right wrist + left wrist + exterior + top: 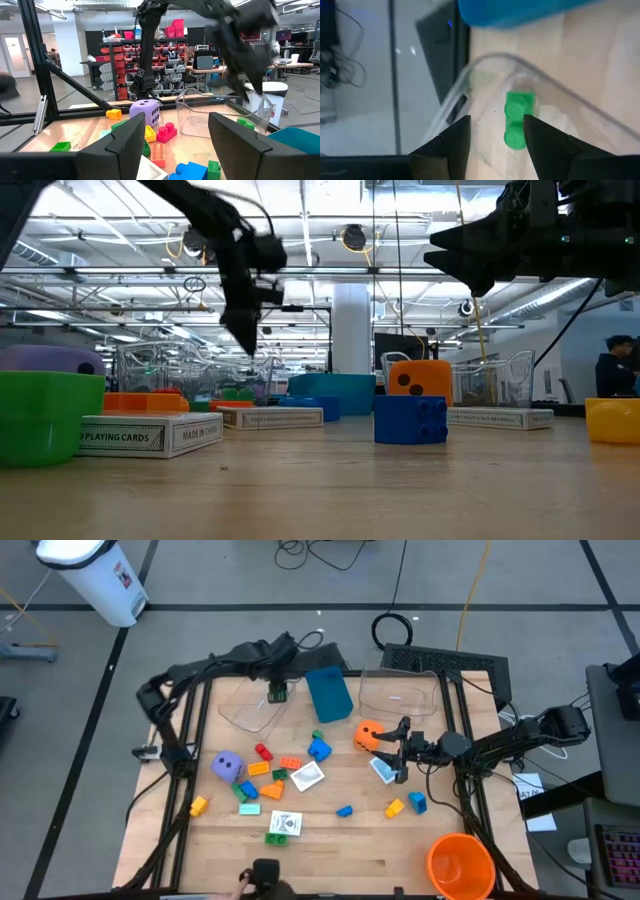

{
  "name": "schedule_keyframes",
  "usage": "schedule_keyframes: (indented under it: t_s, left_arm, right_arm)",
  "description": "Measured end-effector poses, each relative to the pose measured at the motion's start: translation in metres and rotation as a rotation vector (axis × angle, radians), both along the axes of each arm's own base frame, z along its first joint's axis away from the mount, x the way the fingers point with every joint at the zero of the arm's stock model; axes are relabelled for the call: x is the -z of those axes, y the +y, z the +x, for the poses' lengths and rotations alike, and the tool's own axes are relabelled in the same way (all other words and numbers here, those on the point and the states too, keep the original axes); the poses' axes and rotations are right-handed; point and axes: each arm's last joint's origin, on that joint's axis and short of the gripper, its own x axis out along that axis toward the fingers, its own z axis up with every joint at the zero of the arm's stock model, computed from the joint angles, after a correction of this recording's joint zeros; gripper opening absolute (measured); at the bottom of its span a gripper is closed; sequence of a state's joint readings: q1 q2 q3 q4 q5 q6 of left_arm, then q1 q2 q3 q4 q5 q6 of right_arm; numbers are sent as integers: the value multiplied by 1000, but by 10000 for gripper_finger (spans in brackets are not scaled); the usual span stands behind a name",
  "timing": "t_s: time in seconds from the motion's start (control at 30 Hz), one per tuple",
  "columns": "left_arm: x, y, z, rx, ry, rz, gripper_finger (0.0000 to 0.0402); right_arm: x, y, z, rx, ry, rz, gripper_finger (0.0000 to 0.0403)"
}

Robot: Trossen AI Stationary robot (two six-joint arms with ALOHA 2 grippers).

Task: Pick & Place Toys
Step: Put the orange dice into the blue bin

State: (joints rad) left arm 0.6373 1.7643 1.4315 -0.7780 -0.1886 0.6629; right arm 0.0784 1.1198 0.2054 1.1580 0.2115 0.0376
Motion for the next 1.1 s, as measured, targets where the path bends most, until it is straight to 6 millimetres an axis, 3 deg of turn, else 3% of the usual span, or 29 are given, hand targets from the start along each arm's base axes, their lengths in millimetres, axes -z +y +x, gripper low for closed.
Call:
schedule_keyframes:
  t_s: [0.13, 0.3, 0.43, 0.53, 0.7, 0.93, 1.1]
  left_arm:
    - [-50, -24, -15, -29, -164, 49, 184]
    - [-113, -56, -54, -68, -447, 41, 184]
    - [-135, -79, -87, -67, -650, -43, 184]
    - [-126, -99, -106, -49, -755, -94, 184]
    - [-77, -131, -118, -55, -881, -201, 184]
    - [-25, -178, -115, 59, -1112, -361, 184]
    - [-7, -206, -108, 90, -1181, -342, 184]
  right_arm:
    - [0, 0, 0, 1, 0, -4, 210]
    - [0, 0, 0, 1, 0, -4, 210]
    - [0, 0, 0, -1, -1, -4, 210]
    - [0, 0, 0, -1, 0, -11, 210]
    - [-1, 0, 0, 2, -5, -22, 210]
    - [-2, 0, 0, 1, -16, -21, 210]
    - [-2, 0, 0, 0, -16, -21, 210]
